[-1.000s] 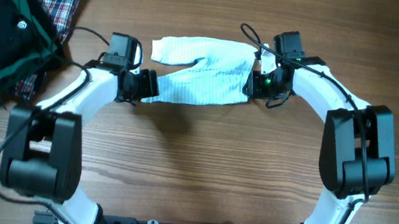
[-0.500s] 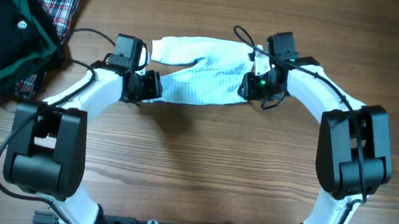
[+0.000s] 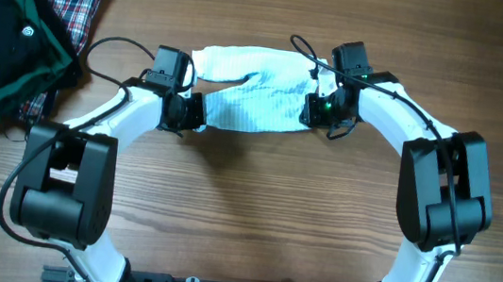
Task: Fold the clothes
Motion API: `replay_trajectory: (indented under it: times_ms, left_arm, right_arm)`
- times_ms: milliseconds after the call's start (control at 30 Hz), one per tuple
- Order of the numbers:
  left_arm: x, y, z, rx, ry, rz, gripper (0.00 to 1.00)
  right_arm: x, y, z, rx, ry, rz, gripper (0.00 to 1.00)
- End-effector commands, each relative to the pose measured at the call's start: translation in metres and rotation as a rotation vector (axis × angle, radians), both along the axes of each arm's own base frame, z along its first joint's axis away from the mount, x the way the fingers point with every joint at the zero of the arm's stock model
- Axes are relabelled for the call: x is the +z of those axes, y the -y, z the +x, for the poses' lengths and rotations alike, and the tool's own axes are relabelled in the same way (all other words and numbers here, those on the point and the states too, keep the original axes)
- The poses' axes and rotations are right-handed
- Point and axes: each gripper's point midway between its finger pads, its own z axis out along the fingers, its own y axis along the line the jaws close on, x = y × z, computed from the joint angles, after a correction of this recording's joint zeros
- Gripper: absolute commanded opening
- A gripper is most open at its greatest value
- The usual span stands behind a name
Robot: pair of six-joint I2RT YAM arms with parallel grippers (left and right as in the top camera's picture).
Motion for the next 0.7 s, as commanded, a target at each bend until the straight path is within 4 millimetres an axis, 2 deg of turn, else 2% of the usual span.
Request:
replay_trajectory:
  times_ms: [0, 167, 367, 533, 667]
  left_arm:
    - [-0.028, -0.001, -0.021, -0.011, -0.093, 0.022, 0.09]
    - [-0.028, -0.001, -0.021, -0.010, -0.093, 0.021, 0.04]
    - [-0.022, 0.000, -0.017, -0.010, -0.077, 0.017, 0.04]
    - [-0.002, 0.000, -0.014, -0.010, -0.034, 0.010, 0.04]
    - [0.023, 0.000, -0.014, -0.010, 0.006, 0.002, 0.04]
  right_arm:
    - [-0.006, -0.002, -0.007, -0.007, -0.028, -0.003, 0.05]
    - [-0.006, -0.002, -0.007, -0.008, -0.030, -0.003, 0.04]
    - [-0.007, 0.000, -0.011, -0.033, -0.056, -0.005, 0.04]
    - [-0.001, 0.005, -0.019, -0.039, -0.086, -0.013, 0.04]
    - [0.020, 0.006, -0.020, -0.040, -0.059, -0.005, 0.04]
